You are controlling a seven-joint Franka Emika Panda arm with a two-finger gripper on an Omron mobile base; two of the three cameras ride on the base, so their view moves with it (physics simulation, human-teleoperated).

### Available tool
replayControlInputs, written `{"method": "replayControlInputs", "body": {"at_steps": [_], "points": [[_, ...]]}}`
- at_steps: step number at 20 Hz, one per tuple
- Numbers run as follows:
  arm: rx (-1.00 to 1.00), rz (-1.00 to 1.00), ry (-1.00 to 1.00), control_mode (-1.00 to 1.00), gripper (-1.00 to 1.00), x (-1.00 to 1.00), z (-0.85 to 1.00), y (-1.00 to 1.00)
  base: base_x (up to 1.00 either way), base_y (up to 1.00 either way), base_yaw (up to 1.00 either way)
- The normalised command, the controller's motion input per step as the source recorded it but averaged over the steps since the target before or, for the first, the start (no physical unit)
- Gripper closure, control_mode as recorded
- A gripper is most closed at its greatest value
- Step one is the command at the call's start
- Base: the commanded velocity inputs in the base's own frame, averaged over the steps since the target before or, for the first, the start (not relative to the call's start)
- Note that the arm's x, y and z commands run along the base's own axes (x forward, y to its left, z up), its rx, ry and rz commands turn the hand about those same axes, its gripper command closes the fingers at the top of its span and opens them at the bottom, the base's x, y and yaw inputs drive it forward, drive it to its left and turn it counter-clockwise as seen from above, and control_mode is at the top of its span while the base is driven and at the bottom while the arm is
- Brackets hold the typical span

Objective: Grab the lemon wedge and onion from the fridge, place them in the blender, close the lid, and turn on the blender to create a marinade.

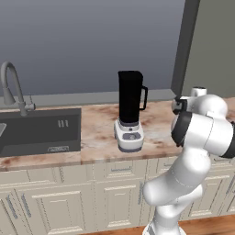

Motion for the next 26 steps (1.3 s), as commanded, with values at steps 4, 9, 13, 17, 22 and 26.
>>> {"method": "replayControlInputs", "body": {"at_steps": [4,9,13,17,22,26], "points": [[0.0,0.0,0.0,-1.0,-1.0,0.04,-0.15,0.01,0.0,0.0,0.0],[0.0,0.0,0.0,-1.0,-1.0,0.08,-0.1,0.04,0.0,0.0,0.0],[0.0,0.0,-0.01,-1.0,-1.0,0.15,-0.05,0.07,0.0,0.0,0.0],[0.0,0.0,-0.03,-1.0,-1.0,0.13,-0.03,0.04,0.0,0.0,0.0],[0.0,0.0,-0.05,-1.0,-1.0,0.11,-0.14,0.0,0.0,0.0,0.0],[0.0,0.0,-0.1,-1.0,-1.0,0.15,-0.24,0.0,0.0,0.0,0.0]]}}
